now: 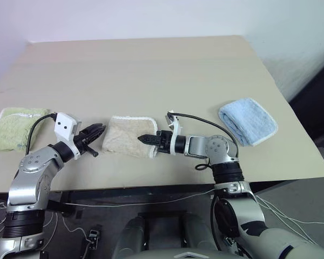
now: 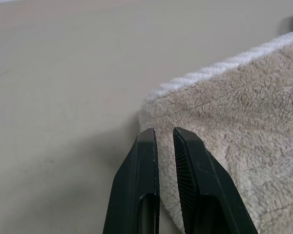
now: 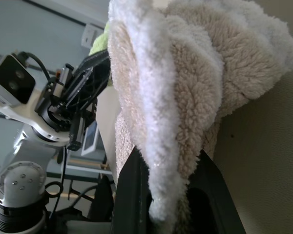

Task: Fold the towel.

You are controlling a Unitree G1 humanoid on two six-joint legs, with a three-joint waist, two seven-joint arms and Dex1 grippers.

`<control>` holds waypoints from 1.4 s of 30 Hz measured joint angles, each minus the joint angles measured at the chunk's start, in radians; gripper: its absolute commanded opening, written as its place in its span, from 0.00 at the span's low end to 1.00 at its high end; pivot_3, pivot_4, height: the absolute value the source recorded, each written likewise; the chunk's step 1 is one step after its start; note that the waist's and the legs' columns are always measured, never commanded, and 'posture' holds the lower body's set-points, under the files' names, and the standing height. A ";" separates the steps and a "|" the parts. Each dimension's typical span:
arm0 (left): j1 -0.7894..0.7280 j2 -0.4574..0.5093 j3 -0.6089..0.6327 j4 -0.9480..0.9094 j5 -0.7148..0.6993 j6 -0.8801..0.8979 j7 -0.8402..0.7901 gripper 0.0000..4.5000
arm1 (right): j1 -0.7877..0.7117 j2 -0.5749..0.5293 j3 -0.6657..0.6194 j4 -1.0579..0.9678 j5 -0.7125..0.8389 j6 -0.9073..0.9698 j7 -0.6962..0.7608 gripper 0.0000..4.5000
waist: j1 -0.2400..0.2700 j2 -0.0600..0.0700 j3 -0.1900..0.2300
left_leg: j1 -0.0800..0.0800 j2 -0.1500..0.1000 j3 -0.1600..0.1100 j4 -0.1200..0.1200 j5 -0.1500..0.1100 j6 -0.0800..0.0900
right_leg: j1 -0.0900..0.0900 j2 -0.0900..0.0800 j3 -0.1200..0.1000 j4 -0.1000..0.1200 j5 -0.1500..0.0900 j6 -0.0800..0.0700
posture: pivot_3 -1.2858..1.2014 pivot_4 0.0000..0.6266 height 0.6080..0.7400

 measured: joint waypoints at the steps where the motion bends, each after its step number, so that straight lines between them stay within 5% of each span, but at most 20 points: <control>1: 0.000 0.000 0.000 -0.001 0.000 0.000 0.000 0.13 | 0.006 0.000 -0.007 -0.007 0.005 0.000 -0.003 0.00 | 0.000 0.000 0.000 | 0.000 0.000 0.000 0.000 0.000 0.000 | 0.000 0.000 0.000 0.000 0.000 0.000 | 0.52 0.24 1.00; 9: 0.010 -0.003 0.000 -0.012 0.000 0.000 0.006 0.13 | 0.023 -0.049 -0.187 -0.125 0.072 -0.023 -0.113 0.00 | 0.030 0.000 0.000 | -0.002 -0.002 0.000 0.001 0.000 0.000 | -0.001 -0.002 0.000 -0.001 0.000 0.000 | 0.52 0.24 1.00; 18: -0.036 -0.057 -0.064 0.016 0.004 -0.012 -0.005 0.13 | -0.026 -0.336 -0.619 -0.295 0.254 -0.071 -0.443 0.00 | 0.050 0.001 0.001 | -0.002 -0.001 0.000 0.001 0.000 0.000 | 0.000 -0.001 0.000 -0.001 0.000 0.000 | 0.52 0.24 1.00; 23: -0.116 -0.079 -0.114 0.068 0.020 -0.031 -0.028 0.13 | 0.015 -0.372 -0.733 -0.322 0.370 -0.048 -0.620 0.00 | 0.046 0.001 0.001 | -0.002 0.000 0.002 0.001 0.000 0.000 | 0.000 0.000 0.000 -0.001 0.000 0.000 | 0.52 0.24 1.00; 29: -0.132 -0.099 -0.142 0.115 0.029 -0.043 -0.050 0.13 | 0.151 -0.331 -0.781 -0.334 0.518 -0.025 -0.820 0.00 | 0.046 0.001 0.001 | -0.002 0.000 0.003 0.001 0.000 0.001 | 0.000 0.000 0.001 -0.001 0.000 0.000 | 0.52 0.24 1.00; 38: -0.133 -0.100 -0.151 0.120 0.032 -0.057 -0.052 0.13 | 0.240 -0.358 -0.741 -0.357 0.599 -0.115 -0.886 0.00 | 0.048 0.001 0.001 | -0.002 0.000 0.003 0.002 0.000 0.001 | 0.001 0.000 0.001 -0.001 0.000 0.000 | 0.52 0.24 1.00; 42: -0.133 -0.100 -0.151 0.120 0.032 -0.058 -0.052 0.13 | 0.243 -0.372 -0.722 -0.341 0.618 -0.155 -0.889 0.26 | 0.047 0.001 0.001 | -0.001 0.000 0.003 0.002 0.000 0.001 | 0.001 0.001 0.001 -0.001 0.000 0.000 | 0.52 0.24 1.00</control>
